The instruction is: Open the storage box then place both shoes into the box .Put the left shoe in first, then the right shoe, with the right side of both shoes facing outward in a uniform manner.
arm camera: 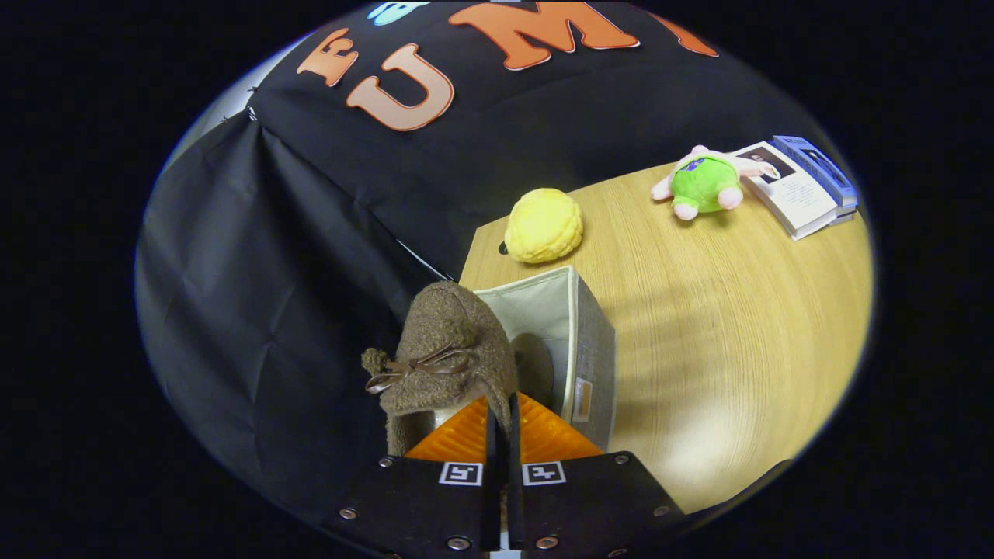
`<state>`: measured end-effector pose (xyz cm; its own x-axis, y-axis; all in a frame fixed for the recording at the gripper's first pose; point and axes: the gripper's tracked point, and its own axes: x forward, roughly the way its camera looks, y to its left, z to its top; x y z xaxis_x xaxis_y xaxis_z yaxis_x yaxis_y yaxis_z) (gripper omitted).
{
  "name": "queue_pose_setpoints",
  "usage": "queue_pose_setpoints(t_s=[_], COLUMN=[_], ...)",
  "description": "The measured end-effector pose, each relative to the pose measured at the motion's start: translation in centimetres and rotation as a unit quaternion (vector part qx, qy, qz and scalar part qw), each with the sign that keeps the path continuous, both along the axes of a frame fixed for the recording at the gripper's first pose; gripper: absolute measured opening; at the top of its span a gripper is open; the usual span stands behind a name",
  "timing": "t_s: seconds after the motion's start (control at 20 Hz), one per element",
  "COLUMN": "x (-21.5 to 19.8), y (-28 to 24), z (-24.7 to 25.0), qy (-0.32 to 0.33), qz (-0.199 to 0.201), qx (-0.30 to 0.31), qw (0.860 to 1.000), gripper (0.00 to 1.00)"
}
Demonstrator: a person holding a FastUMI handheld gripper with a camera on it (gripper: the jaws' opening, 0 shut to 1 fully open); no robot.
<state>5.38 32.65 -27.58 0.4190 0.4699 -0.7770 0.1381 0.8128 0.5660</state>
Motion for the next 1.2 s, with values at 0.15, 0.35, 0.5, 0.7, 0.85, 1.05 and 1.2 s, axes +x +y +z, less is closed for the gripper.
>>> queue_pose_setpoints(t_s=[0.15,0.35,0.5,0.7,0.85,1.05,1.2], x=[0.8,2.0,2.3,2.1,1.6,0.7,0.1], y=[0.9,-0.6,-3.6,-8.0,-11.5,-16.6,-20.4], z=[0.6,4.1,6.2,9.3,12.1,15.2,16.9], qy=[-0.007,-0.059,-0.097,-0.164,-0.231,-0.302,-0.355], qz=[-0.006,-0.036,-0.054,-0.063,-0.052,-0.060,-0.067], qx=[0.019,0.043,0.036,0.012,-0.017,-0.072,-0.125], qw=[1.000,0.997,0.993,0.984,0.971,0.949,0.924], gripper=[0.19,0.46,0.58,0.72,0.81,0.88,0.90])
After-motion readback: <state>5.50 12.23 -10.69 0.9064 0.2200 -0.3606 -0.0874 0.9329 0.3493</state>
